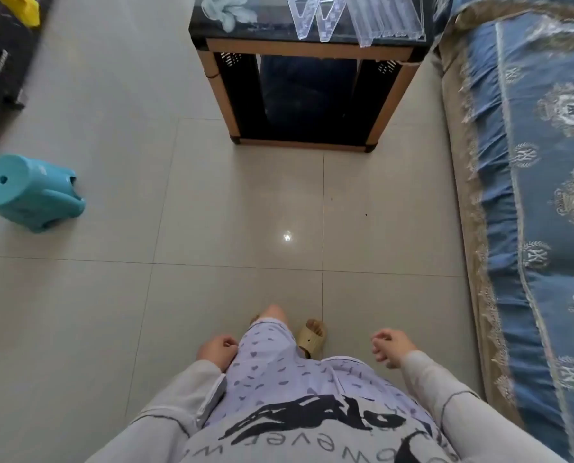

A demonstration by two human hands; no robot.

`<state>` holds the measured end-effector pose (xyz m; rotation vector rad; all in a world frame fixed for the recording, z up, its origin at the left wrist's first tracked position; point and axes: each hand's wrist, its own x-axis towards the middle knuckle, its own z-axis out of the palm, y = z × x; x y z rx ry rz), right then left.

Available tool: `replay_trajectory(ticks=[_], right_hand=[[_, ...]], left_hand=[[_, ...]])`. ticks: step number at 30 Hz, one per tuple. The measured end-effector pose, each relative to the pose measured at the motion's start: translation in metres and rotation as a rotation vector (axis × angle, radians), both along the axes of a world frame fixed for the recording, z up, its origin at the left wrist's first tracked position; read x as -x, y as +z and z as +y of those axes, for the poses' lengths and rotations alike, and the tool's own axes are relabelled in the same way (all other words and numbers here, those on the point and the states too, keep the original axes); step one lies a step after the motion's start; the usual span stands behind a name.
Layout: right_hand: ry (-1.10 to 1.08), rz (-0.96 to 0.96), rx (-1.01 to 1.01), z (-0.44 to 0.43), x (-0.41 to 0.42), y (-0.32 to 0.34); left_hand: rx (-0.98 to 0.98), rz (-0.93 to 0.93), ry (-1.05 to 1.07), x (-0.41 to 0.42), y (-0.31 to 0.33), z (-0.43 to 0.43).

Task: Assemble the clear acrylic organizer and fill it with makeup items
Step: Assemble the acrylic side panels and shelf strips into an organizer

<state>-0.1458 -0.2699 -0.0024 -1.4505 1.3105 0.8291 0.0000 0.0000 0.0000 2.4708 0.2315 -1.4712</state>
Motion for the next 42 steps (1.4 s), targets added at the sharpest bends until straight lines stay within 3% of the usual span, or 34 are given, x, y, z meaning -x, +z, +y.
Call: replay_trajectory(ticks=[7,13,19,24,28,35,42], right_hand=[[-0.067,-0.174,0.016,-0.037,-0.062,0.013],[-0.109,-0.204,0.025,-0.065,-0.111,0.007],[-0.189,-0.103,0.062,-0.097,-0.164,-0.003],[-0.378,-0.045,0.099,-0.130,-0.201,-0.005],[-0.501,-0.004,0.130,-0.148,-0.221,-0.006],[-0.541,0.034,0.128,-0.185,-0.265,-0.004],[-0.474,-0.054,0.071,-0.249,-0.364,-0.011]], left_hand=[[-0.103,0.069,0.064,-0.017,-0.008,0.001],[-0.151,0.126,0.044,-0.061,-0.015,-0.028],[-0.091,0.076,0.085,-0.159,-0.018,-0.079],[0.089,0.028,0.096,-0.252,-0.008,-0.126],[0.126,0.025,0.045,-0.314,-0.001,-0.160],[0.309,-0.006,0.251,-0.387,0.007,-0.221],[0.196,0.005,0.250,-0.422,-0.004,-0.256]])
